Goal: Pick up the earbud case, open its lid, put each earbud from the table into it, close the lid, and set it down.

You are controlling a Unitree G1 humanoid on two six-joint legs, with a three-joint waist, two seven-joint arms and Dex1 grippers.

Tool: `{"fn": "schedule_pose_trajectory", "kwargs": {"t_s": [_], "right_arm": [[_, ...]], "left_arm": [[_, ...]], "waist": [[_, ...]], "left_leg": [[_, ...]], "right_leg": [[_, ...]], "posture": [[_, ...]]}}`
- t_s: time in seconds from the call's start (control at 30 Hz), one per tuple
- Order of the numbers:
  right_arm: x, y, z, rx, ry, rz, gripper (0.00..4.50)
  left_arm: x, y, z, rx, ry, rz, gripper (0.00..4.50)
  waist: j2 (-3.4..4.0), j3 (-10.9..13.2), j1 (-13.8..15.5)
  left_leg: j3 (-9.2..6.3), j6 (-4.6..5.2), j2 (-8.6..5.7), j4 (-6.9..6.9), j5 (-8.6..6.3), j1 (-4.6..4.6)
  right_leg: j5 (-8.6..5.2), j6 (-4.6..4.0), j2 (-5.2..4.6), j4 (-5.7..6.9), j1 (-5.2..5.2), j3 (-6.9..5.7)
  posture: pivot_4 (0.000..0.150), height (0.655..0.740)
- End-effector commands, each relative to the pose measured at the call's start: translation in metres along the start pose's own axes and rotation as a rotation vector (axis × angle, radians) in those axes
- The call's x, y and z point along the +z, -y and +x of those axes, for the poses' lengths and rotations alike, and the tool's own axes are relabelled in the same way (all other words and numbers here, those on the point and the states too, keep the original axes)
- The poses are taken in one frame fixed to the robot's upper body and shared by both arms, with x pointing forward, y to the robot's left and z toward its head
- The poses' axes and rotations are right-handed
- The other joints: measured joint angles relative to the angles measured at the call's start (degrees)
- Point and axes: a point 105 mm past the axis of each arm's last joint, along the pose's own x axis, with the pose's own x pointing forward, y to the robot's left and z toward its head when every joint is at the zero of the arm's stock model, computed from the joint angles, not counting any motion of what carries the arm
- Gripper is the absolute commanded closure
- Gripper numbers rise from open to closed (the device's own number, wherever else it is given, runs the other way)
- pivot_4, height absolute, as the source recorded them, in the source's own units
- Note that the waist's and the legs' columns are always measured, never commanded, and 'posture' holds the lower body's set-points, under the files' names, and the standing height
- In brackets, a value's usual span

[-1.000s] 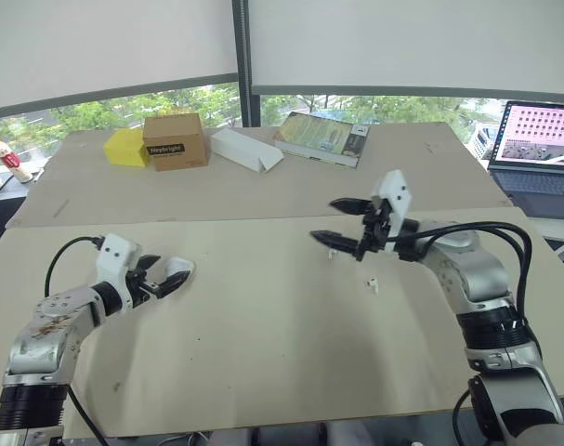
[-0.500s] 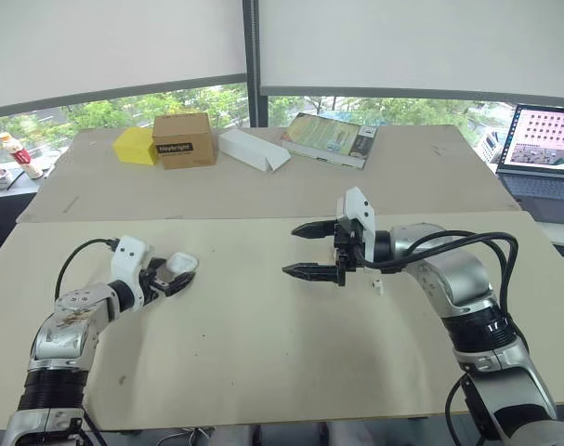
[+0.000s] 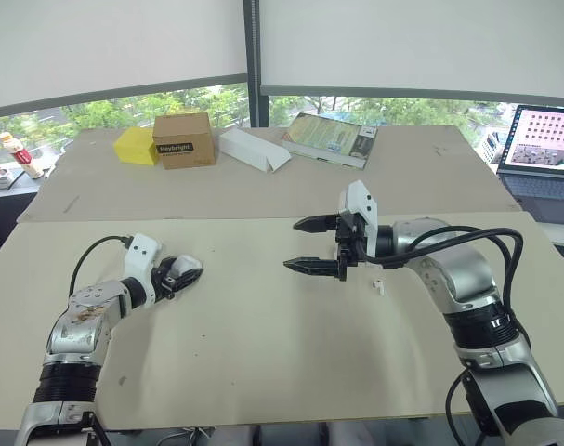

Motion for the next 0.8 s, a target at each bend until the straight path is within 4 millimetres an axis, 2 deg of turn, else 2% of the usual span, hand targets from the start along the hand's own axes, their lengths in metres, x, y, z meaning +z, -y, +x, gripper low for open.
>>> {"fn": "schedule_pose_trajectory", "kwargs": {"t_s": [0.03, 0.07, 0.1, 0.17, 0.27, 0.33, 0.43, 0.63, 0.8], "right_arm": [[0.025, 0.01, -0.007, -0.073, 0.095, 0.033, 0.0], [0.027, 0.013, -0.007, -0.093, 0.11, 0.058, 0.0], [0.03, 0.018, -0.007, -0.117, 0.125, 0.123, 0.0], [0.033, 0.023, -0.007, -0.135, 0.136, 0.215, 0.0], [0.033, 0.023, -0.005, -0.125, 0.123, 0.29, 0.0], [0.031, 0.021, -0.003, -0.113, 0.106, 0.332, 0.0], [0.039, 0.021, 0.004, -0.106, 0.134, 0.367, 0.0], [0.05, 0.016, 0.019, -0.095, 0.161, 0.359, 0.0], [0.054, 0.013, 0.026, -0.087, 0.174, 0.364, 0.0]], "left_arm": [[0.043, 0.005, 0.007, 0.025, 0.149, 0.273, 1.89], [0.057, 0.008, 0.009, 0.034, 0.206, 0.377, 1.89], [0.084, 0.022, 0.009, 0.002, 0.331, 0.539, 1.89], [0.118, 0.044, 0.008, -0.033, 0.508, 0.794, 1.89], [0.142, 0.07, 0.006, -0.072, 0.696, 1.058, 1.89], [0.15, 0.087, 0.004, -0.118, 0.814, 1.204, 1.89], [0.154, 0.1, 0.004, -0.162, 0.924, 1.303, 1.89], [0.16, 0.115, 0.004, -0.222, 1.056, 1.344, 1.89], [0.158, 0.117, 0.006, -0.245, 1.068, 1.347, 1.89]], "waist": [[-0.01, 0.01, 0.12], [-0.01, 0.01, 0.28], [-0.02, 0.01, 0.41], [-0.03, 0.02, 0.83], [-0.02, 0.01, 1.07], [-0.01, 0.01, 1.04], [-0.02, 0.01, 0.4], [-0.01, 0.01, -0.23], [-0.02, 0.01, -0.4]], "left_leg": [[0.0, 0.0, 0.0, 0.0, 0.0, -0.01], [-0.02, -0.01, 0.0, 0.01, 0.01, -0.04], [-0.04, -0.06, -0.01, 0.02, 0.04, -0.14], [-0.06, -0.18, -0.02, 0.05, 0.11, -0.27], [-0.04, -0.48, -0.02, 0.02, 0.28, -0.33], [-0.02, -0.43, -0.03, -0.01, 0.25, -0.33], [0.1, -0.28, -0.05, 0.0, 0.17, -0.4], [0.05, -0.05, -0.14, 0.07, 0.07, -0.47], [0.03, 0.03, -0.17, 0.11, 0.04, -0.46]], "right_leg": [[0.0, 0.0, 0.0, 0.0, 0.0, 0.0], [0.0, 0.0, -0.01, 0.0, -0.02, -0.01], [0.01, -0.02, -0.03, -0.03, -0.07, -0.04], [0.05, -0.08, -0.08, -0.05, -0.17, -0.08], [0.09, -0.12, -0.16, -0.09, -0.24, -0.12], [0.09, -0.12, -0.17, -0.09, -0.23, -0.12], [0.13, -0.05, -0.17, -0.02, -0.25, -0.11], [0.15, -0.01, -0.1, 0.14, -0.32, -0.17], [0.14, 0.0, -0.07, 0.17, -0.29, -0.16]], "posture": [[0.15, 0.74], [0.15, 0.74], [0.15, 0.74], [0.15, 0.74], [0.15, 0.74], [0.15, 0.74], [0.15, 0.74], [0.15, 0.74], [0.15, 0.74]]}}
